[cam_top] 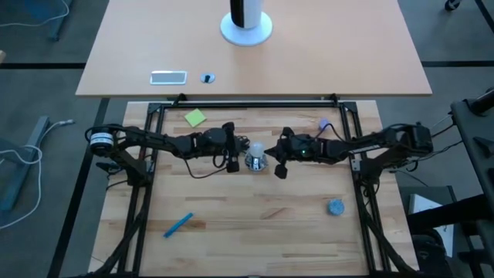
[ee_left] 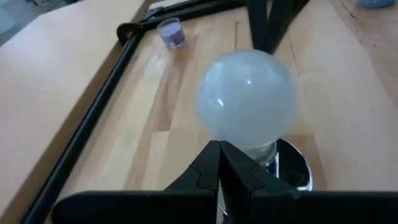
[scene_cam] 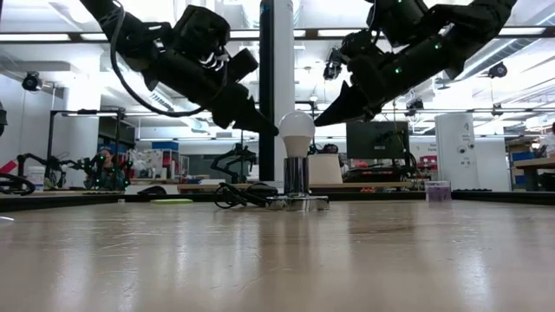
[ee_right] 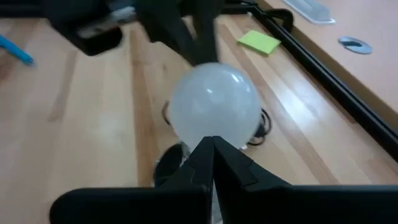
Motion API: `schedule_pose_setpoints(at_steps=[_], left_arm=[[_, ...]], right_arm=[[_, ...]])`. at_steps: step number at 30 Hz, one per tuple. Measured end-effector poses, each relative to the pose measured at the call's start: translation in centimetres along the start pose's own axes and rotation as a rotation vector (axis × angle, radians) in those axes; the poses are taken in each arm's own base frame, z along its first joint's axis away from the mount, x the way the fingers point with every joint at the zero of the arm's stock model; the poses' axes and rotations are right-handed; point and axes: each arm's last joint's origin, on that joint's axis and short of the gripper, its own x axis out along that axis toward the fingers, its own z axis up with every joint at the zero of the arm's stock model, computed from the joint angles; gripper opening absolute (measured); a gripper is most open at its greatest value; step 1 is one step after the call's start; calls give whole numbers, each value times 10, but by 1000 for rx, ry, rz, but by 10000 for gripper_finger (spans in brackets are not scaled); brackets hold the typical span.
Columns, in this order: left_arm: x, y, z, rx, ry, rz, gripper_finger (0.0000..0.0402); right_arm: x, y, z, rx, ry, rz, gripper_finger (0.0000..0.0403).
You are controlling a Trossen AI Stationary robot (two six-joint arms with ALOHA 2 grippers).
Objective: Screw lightbulb
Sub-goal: Remove the lightbulb from the lamp
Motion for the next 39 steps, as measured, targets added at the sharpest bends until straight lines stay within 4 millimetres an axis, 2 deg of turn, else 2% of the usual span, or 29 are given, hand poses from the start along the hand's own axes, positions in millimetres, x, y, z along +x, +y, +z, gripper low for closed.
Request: schedule_pose_setpoints(at_steps=[6, 18, 30, 34, 39], left_arm=[[0, -3, -2, -4, 2, -87, 0], [-2, 0, 1, -7, -3, -25, 0], [-2, -3, -2, -12, 22, -75, 0], [-5, -2, 0, -12, 23, -74, 0], [-7, 0, 2, -13, 21, -39, 0]], right_arm=[[2, -2, -2, -2, 14, -85, 0], [-4, 2, -3, 16, 44, 11, 0], [4, -5, -5, -9, 31, -95, 0], [2, -4, -5, -9, 39, -91, 0], [1, -2, -4, 6, 39, 2, 0]])
